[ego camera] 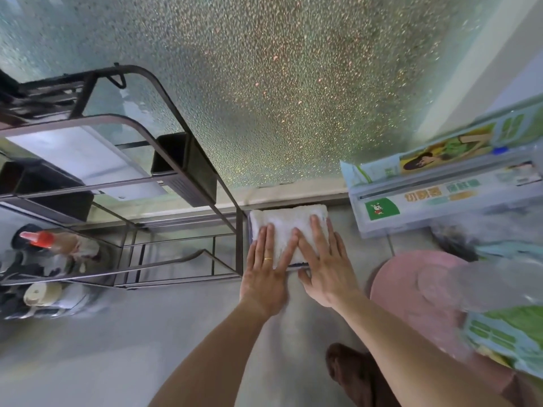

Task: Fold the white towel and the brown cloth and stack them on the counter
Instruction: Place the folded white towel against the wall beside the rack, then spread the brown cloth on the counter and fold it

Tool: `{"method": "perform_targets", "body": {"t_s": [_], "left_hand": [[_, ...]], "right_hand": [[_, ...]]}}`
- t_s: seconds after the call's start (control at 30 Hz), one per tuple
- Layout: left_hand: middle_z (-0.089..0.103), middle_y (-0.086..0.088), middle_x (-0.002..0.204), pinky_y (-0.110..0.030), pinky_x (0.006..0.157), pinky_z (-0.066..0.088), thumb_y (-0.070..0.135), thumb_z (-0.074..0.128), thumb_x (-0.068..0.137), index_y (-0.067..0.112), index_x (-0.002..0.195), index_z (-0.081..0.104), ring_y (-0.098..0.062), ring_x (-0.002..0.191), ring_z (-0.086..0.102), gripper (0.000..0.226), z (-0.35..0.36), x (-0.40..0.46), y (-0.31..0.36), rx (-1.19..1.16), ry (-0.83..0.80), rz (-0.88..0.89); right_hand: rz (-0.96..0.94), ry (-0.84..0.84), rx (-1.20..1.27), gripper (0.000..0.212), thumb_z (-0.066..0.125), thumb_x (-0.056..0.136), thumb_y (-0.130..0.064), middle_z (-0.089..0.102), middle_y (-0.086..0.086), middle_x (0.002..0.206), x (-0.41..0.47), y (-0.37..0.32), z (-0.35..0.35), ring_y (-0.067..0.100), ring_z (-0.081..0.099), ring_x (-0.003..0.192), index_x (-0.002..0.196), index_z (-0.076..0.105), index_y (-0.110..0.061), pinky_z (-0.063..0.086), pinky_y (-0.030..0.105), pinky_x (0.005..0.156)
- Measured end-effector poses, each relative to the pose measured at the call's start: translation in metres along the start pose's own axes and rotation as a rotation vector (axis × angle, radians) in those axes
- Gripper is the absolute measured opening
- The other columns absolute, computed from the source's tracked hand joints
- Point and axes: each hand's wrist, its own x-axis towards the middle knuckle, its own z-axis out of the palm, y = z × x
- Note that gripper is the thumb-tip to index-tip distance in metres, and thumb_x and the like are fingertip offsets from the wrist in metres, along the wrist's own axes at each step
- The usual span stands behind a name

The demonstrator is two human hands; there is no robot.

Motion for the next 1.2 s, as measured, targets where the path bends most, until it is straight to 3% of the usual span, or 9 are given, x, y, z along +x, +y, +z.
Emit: {"method": "perform_targets", "body": {"t_s": [0.17,0.27,0.4,0.47,0.57,0.67,0.87,1.07,1.2], "left_hand": [[-0.015,-0.024,0.163,-0.05,0.125,0.008,0.021,0.039,0.086,0.027,0.157,-0.009,-0.034,0.151,-0.019,0.086,-0.028,-0.011,0.005,-0.012,0.014,0.015],[-0.002,-0.021,0.165,-0.049,0.125,0.01,0.017,0.038,0.086,0.021,0.158,0.01,-0.033,0.153,-0.008,0.077,-0.042,-0.036,0.019,-0.065,0.103,0.052],[0.041,-0.009,0.155,-0.04,0.12,0.03,0.018,0.044,0.087,0.023,0.146,0.041,-0.031,0.144,0.035,0.059,-0.029,-0.077,0.05,-0.21,0.013,0.21],[0.058,-0.003,0.138,-0.036,0.11,0.04,0.024,0.045,0.085,0.024,0.137,0.051,-0.026,0.128,0.053,0.052,-0.018,-0.094,0.067,-0.271,-0.077,0.279],[0.064,-0.001,0.126,-0.035,0.097,0.049,0.029,0.05,0.084,0.025,0.134,0.051,-0.025,0.113,0.06,0.049,-0.009,-0.113,0.09,-0.317,-0.174,0.363],[0.064,-0.007,0.121,-0.039,0.091,0.05,0.026,0.053,0.086,0.023,0.136,0.047,-0.031,0.108,0.059,0.05,-0.005,-0.122,0.105,-0.307,-0.259,0.352],[0.066,-0.014,0.106,-0.04,0.087,0.047,0.022,0.056,0.076,0.012,0.103,0.063,-0.035,0.104,0.057,0.03,-0.023,-0.132,0.104,-0.392,-0.36,0.199],[0.069,-0.004,0.088,-0.031,0.068,0.045,0.021,0.062,0.058,0.027,0.079,0.052,-0.025,0.08,0.059,0.024,-0.068,-0.16,0.045,-0.775,-0.267,0.112],[0.067,-0.003,0.079,-0.036,0.064,0.051,0.011,0.061,0.06,0.033,0.079,0.041,-0.02,0.067,0.053,0.035,-0.116,-0.19,-0.011,-0.819,-0.218,0.101]], "right_hand": [[0.02,-0.027,0.074,0.101,0.068,0.08,-0.033,-0.007,0.01,0.167,-0.011,-0.008,-0.032,0.037,-0.003,0.153,0.157,0.003,-0.029,0.025,0.052,0.12],[0.037,0.041,0.18,0.097,0.068,0.084,-0.022,0.006,0.007,0.168,-0.049,-0.012,-0.06,0.029,0.011,0.153,0.158,0.003,-0.024,0.027,0.041,0.12],[0.113,0.138,0.258,0.056,0.068,0.087,-0.019,0.058,0.005,0.135,-0.126,-0.009,-0.075,0.024,0.058,0.119,0.139,0.047,-0.017,0.054,0.039,0.097],[0.167,0.118,0.232,0.034,0.069,0.086,-0.02,0.066,0.002,0.11,-0.163,-0.009,-0.072,0.025,0.066,0.095,0.119,0.06,-0.019,0.058,0.039,0.078],[0.246,-0.014,0.167,0.028,0.071,0.081,-0.029,0.067,-0.003,0.097,-0.204,-0.012,-0.065,0.022,0.067,0.084,0.107,0.064,-0.025,0.057,0.038,0.069],[0.303,-0.162,0.034,0.045,0.079,0.066,-0.039,0.068,0.0,0.094,-0.227,-0.016,-0.06,0.024,0.066,0.082,0.105,0.065,-0.023,0.057,0.039,0.067],[0.374,-0.084,0.048,0.052,0.078,0.062,-0.003,0.067,0.003,0.095,-0.244,-0.022,-0.058,0.028,0.066,0.081,0.11,0.066,-0.021,0.056,0.039,0.059],[0.287,-0.052,0.197,0.072,0.063,0.074,-0.008,0.057,0.004,0.118,-0.239,-0.06,-0.085,0.027,0.061,0.101,0.14,0.046,-0.031,0.054,0.04,0.085],[0.206,-0.118,0.259,0.048,0.062,0.076,-0.022,0.05,-0.002,0.113,-0.214,-0.12,-0.103,0.025,0.06,0.103,0.123,0.056,-0.033,0.052,0.037,0.088]]}}
